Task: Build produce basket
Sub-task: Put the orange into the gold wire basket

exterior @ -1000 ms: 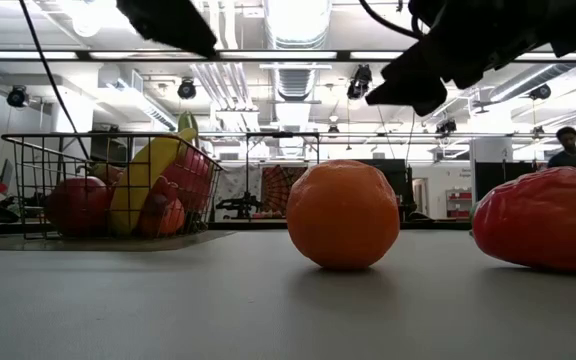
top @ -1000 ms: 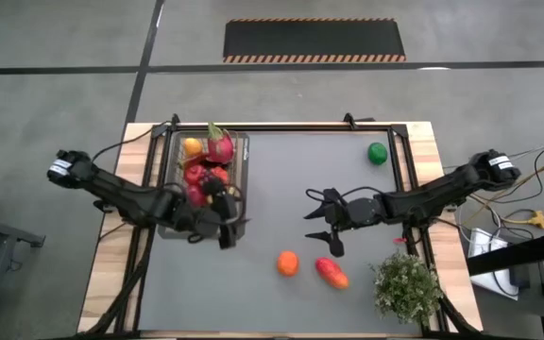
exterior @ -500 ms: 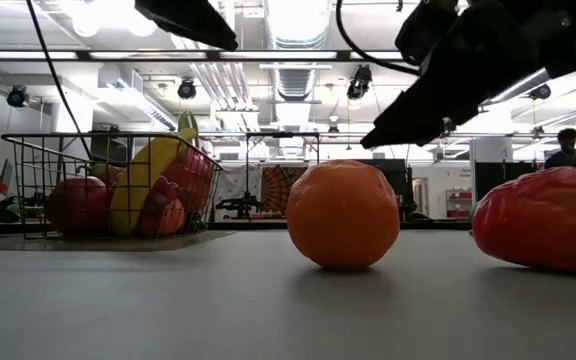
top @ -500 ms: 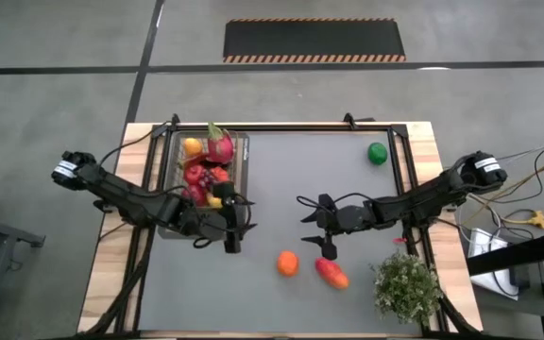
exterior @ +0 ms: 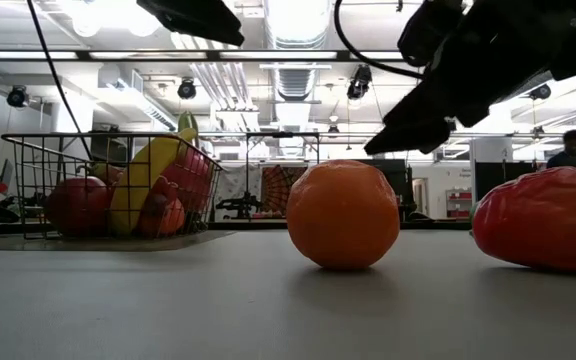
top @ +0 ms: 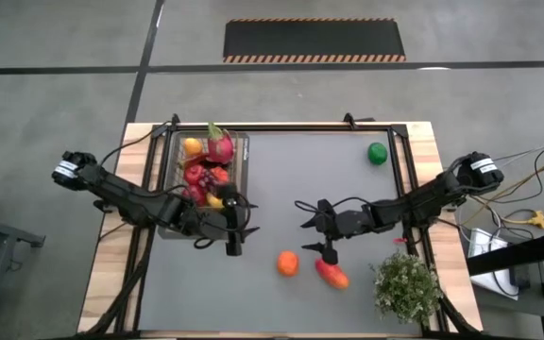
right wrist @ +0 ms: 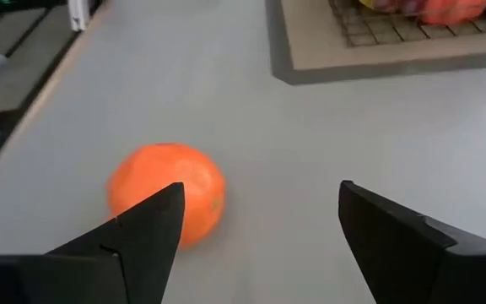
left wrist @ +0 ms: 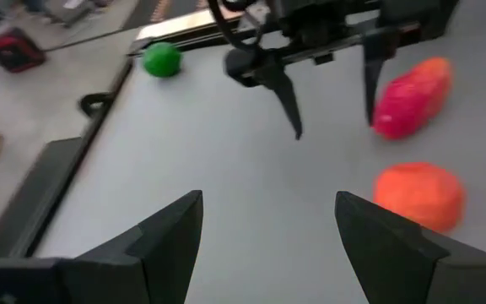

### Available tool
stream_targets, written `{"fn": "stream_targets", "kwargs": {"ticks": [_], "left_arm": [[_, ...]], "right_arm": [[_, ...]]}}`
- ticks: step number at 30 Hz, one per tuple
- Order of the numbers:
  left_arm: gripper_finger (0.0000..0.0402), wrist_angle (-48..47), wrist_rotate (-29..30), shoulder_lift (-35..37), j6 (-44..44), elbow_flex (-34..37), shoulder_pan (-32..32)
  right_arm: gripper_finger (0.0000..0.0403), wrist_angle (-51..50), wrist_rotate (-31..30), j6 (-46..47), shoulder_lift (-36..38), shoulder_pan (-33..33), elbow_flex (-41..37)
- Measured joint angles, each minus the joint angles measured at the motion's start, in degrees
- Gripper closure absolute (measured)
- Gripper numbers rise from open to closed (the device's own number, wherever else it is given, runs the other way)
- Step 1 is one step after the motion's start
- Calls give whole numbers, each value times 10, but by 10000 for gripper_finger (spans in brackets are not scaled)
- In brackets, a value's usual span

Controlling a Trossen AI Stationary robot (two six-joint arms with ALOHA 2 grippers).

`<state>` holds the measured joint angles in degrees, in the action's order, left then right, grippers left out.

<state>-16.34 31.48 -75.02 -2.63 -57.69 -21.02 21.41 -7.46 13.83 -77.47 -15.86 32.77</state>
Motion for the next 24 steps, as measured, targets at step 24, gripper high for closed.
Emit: {"fn": "stream_targets", "kwargs": {"ticks": [24], "left_arm": [[52,133,-207,-265,28,-65,-16]], "right_arm": [[163,76,-31,-160,-11,-14,-1]]}}
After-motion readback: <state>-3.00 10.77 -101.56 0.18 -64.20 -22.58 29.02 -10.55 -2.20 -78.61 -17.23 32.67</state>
